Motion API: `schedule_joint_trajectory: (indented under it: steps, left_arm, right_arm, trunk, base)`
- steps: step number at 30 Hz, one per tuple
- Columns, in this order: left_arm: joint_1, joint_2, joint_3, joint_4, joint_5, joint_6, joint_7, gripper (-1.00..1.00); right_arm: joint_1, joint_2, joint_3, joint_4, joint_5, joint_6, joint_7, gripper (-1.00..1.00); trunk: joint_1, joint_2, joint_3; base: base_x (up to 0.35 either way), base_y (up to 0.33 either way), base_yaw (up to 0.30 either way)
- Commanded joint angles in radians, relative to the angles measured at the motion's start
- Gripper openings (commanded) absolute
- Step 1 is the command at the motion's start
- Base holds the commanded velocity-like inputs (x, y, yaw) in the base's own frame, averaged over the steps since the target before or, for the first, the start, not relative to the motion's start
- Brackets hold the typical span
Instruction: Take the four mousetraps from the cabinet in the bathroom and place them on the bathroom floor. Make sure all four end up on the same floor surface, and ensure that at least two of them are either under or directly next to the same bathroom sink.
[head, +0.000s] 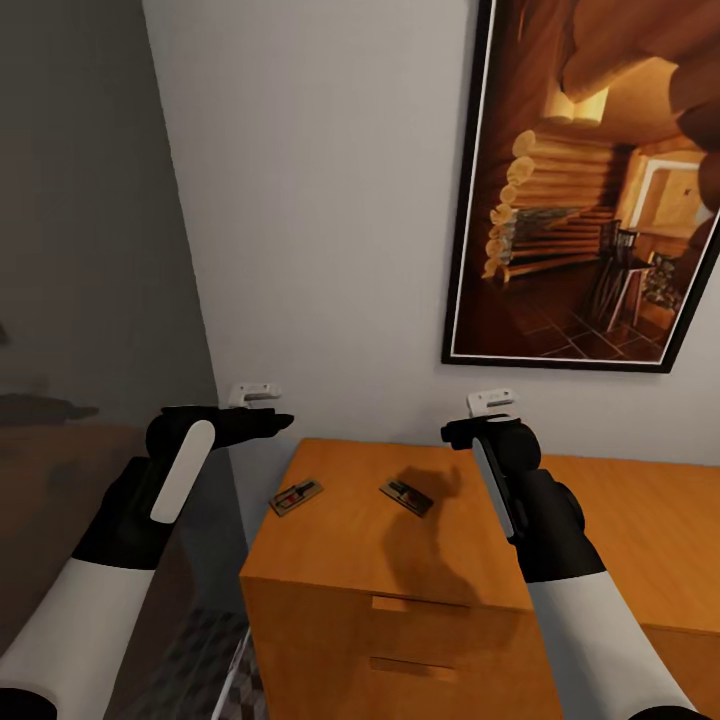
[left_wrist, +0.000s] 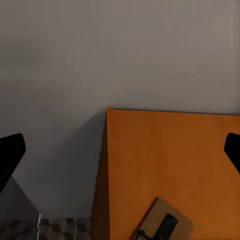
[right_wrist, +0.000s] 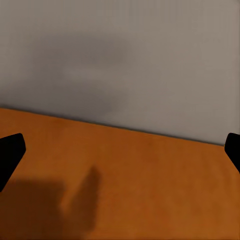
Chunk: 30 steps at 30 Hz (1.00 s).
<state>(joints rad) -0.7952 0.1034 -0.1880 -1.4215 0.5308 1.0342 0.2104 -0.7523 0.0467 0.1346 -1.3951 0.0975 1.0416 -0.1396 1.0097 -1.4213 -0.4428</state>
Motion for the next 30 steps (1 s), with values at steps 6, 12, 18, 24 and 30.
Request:
schedule_joint_trajectory:
  steps: [6, 12, 18, 24, 30]
  left_arm:
    - [-0.001, 0.001, -0.002, -0.001, 0.011, 0.002, 0.01, 1.0]
    - [-0.001, 0.001, -0.003, -0.001, 0.011, 0.003, 0.01, 1.0]
    - [-0.001, 0.0, -0.005, 0.001, 0.011, 0.003, 0.01, 1.0]
    - [-0.001, 0.001, -0.006, 0.002, 0.012, 0.003, 0.01, 1.0]
    - [-0.001, 0.001, -0.007, 0.004, 0.012, 0.002, 0.01, 1.0]
  right_arm:
    - [-0.001, 0.0, 0.001, 0.003, 0.009, 0.006, 0.015, 1.0]
    - [-0.009, -0.004, 0.002, 0.012, -0.008, 0.006, 0.065, 1.0]
    - [-0.082, -0.01, 0.002, 0.081, -0.053, 0.006, 0.111, 1.0]
    - [-0.179, -0.014, 0.002, 0.202, -0.114, 0.006, 0.124, 1.0]
    - [-0.26, -0.015, 0.002, 0.301, -0.166, 0.006, 0.129, 1.0]
  trunk:
    - [0.0, -0.001, -0.001]
    - [0.0, -0.001, -0.001]
    - [0.0, -0.001, -0.001]
    - [0.0, -0.001, -0.001]
    - [0.0, -0.001, -0.001]
  base:
    - [0.0, 0.0, 0.011]
    - [0.0, 0.0, 0.004]
    - [0.0, 0.0, 0.001]
    - [0.0, 0.0, 0.0]
    - [0.0, 0.0, 0.0]
